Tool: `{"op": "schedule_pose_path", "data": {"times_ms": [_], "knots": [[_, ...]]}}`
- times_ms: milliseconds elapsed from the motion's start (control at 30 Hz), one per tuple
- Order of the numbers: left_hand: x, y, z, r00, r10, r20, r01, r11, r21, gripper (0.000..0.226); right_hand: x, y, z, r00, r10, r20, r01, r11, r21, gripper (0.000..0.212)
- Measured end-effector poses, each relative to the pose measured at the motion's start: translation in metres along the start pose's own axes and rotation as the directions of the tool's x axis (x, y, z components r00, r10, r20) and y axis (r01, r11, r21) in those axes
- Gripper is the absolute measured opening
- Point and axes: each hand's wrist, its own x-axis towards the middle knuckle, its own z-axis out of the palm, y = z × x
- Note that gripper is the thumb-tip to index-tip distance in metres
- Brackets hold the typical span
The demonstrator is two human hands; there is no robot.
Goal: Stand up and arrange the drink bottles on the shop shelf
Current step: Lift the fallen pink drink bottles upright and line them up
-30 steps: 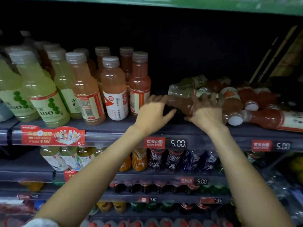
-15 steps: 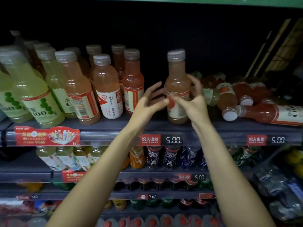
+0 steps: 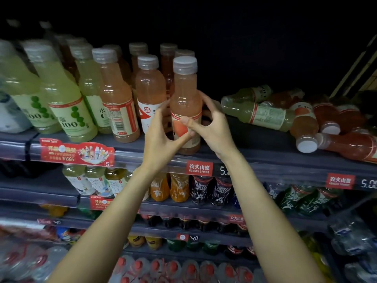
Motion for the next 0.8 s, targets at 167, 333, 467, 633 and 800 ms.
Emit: {"op": "schedule_pose_path", "data": {"times_ms": [167,333,467,633,800], "knots": [[-0.004,0.002,-0.003,0.998,-0.019,-0.064,0.015,0.998,-0.054,0.072,-0.002,0.002,-0.001,0.998,-0.051,0.032,0.052,0.998,-0.024,0.072],[-0.002,-0.005,-0.012,0.994,0.005,-0.110,0.012,0.988,0.154,0.082,-0.006,0.002,0.005,0.999,-0.053,0.013,0.054,0.996,-0.076,0.051],[-0.003,-0.008,-0.012,0.974,0.087,-0.208,-0.015,0.946,0.324,0.086,-0.006,0.008,-0.005,0.994,-0.103,0.040,0.110,0.958,-0.265,0.039],[-0.005,-0.009,-0.004,0.964,0.095,-0.247,-0.006,0.941,0.337,0.087,0.006,0.033,-0.062,0.972,-0.236,-0.019,0.123,0.572,-0.811,0.041],[-0.009,-0.012,0.007,0.954,0.067,-0.291,0.020,0.958,0.287,0.085,0.038,0.042,-0.099,0.953,0.273,-0.130,-0.161,0.093,-0.983,0.079]]}}
